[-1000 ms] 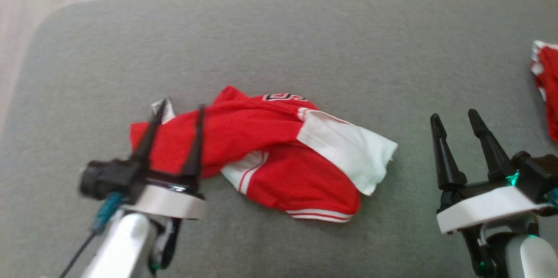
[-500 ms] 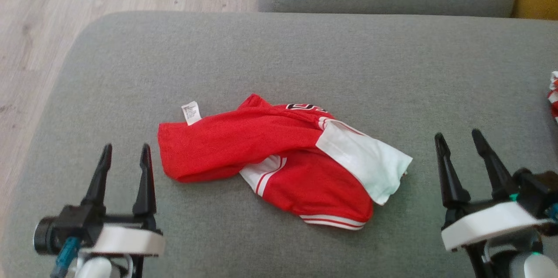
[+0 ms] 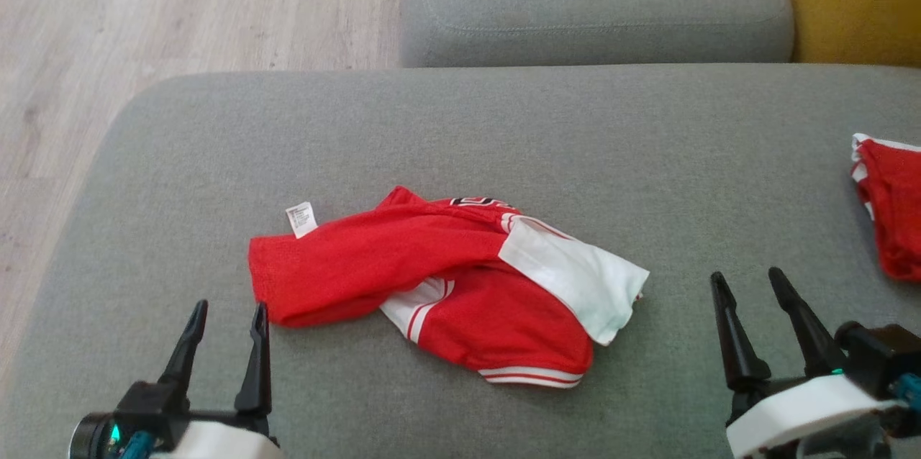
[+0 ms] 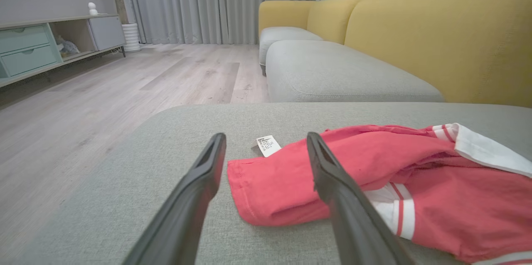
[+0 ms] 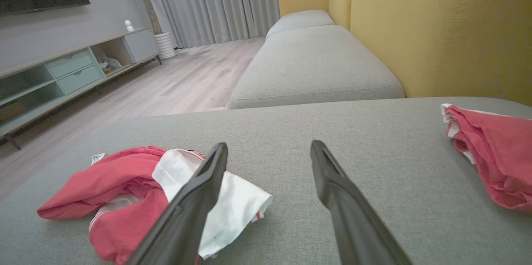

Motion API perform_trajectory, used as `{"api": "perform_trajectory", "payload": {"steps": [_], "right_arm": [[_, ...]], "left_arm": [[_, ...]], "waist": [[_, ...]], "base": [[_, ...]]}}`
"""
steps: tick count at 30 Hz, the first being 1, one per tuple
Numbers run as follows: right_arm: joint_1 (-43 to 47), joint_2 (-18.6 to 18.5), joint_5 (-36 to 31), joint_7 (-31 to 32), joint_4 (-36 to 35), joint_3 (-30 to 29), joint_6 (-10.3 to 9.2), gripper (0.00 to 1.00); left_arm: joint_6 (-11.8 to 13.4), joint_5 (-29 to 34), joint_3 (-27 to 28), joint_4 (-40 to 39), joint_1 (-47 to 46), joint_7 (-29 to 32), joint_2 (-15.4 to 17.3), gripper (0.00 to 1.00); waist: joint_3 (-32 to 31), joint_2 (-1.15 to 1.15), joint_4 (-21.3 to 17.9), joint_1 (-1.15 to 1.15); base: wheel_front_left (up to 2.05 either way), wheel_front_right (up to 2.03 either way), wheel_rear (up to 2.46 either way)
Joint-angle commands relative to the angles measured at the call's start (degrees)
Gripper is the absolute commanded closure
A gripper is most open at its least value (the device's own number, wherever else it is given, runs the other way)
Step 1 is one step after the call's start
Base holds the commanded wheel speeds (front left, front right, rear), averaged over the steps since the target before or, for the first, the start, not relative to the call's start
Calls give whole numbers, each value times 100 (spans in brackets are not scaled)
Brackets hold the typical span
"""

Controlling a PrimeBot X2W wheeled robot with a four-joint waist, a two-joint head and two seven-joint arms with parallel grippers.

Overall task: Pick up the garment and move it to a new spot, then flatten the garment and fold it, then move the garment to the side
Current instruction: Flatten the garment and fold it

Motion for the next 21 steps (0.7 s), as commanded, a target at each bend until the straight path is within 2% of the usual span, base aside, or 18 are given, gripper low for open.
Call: {"api": "perform_trajectory", "payload": {"steps": [1, 21], "right_arm": [[-142, -36, 34, 22, -225, 163, -11, 0], [-133, -36, 134, 72, -269, 178, -11, 0]], "left_arm": [[35, 22, 212, -229, -212, 10, 162, 0], [101, -10, 108, -361, -192, 145, 209, 0]], "waist": [[-13, 0, -5, 1], [19, 0, 6, 1]], "base": [[0, 0, 0], [0, 0, 0]]}}
